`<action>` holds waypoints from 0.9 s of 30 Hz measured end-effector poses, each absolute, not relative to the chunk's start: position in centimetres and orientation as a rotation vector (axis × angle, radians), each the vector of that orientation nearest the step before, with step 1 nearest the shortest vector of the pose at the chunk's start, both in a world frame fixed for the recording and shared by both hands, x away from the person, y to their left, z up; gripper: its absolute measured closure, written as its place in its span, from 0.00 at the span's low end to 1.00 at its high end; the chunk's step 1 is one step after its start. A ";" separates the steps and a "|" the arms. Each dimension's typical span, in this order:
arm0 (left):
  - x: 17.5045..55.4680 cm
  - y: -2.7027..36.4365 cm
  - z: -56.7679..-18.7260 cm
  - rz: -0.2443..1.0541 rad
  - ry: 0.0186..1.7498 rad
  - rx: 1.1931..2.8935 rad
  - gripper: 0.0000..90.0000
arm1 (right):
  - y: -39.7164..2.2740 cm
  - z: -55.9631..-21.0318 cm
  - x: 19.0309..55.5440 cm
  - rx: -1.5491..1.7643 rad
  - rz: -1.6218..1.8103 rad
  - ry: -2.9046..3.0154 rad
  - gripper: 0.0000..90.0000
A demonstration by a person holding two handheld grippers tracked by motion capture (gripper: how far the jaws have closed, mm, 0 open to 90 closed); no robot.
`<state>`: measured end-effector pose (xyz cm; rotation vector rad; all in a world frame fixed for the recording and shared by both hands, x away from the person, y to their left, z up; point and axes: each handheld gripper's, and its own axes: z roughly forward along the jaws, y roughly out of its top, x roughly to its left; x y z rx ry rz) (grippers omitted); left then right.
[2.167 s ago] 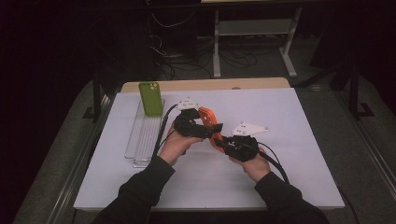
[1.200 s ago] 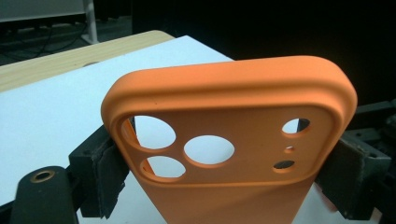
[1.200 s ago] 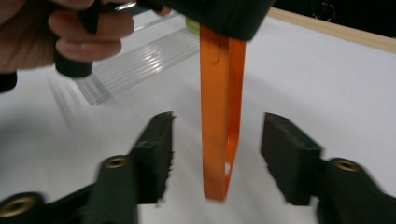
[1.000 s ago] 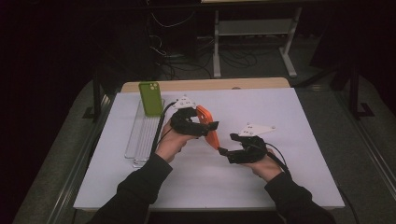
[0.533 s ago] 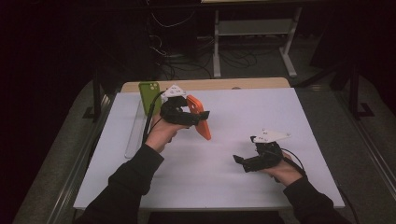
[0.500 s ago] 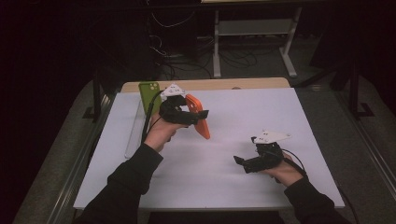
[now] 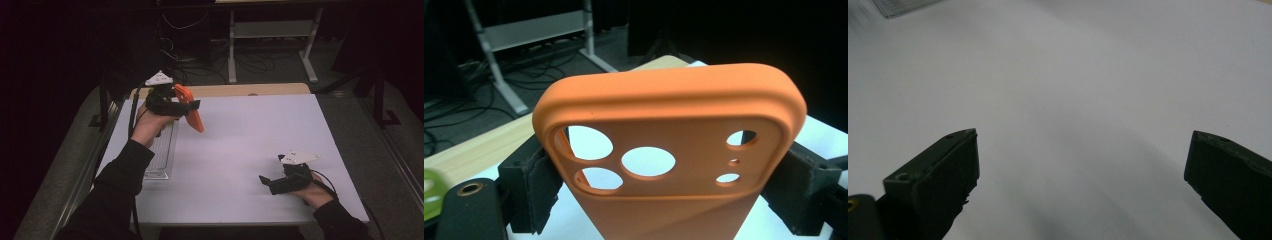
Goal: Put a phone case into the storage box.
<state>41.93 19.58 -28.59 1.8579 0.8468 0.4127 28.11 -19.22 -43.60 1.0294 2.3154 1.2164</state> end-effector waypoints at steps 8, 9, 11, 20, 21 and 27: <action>42.9 22.6 -27.7 0.496 0.918 1.833 0.15 | -19.5 -43.9 28.1 1.026 1.208 2.324 0.00; 43.0 22.9 -27.6 0.514 0.926 1.836 0.15 | -19.4 -43.9 28.1 1.029 1.208 2.331 0.00; 43.2 23.4 -27.6 0.549 0.952 1.837 0.15 | -19.3 -43.9 28.0 1.030 1.206 2.341 0.00; 44.3 24.5 -28.7 0.646 1.085 1.884 0.15 | -19.4 -43.9 28.0 1.019 1.205 2.330 0.00; 44.5 24.5 -28.9 0.662 1.101 1.889 0.15 | -19.3 -43.9 28.0 1.019 1.203 2.332 0.00; 45.3 25.0 -30.1 0.714 1.178 1.895 0.15 | -19.4 -43.8 28.0 1.028 1.209 2.333 0.00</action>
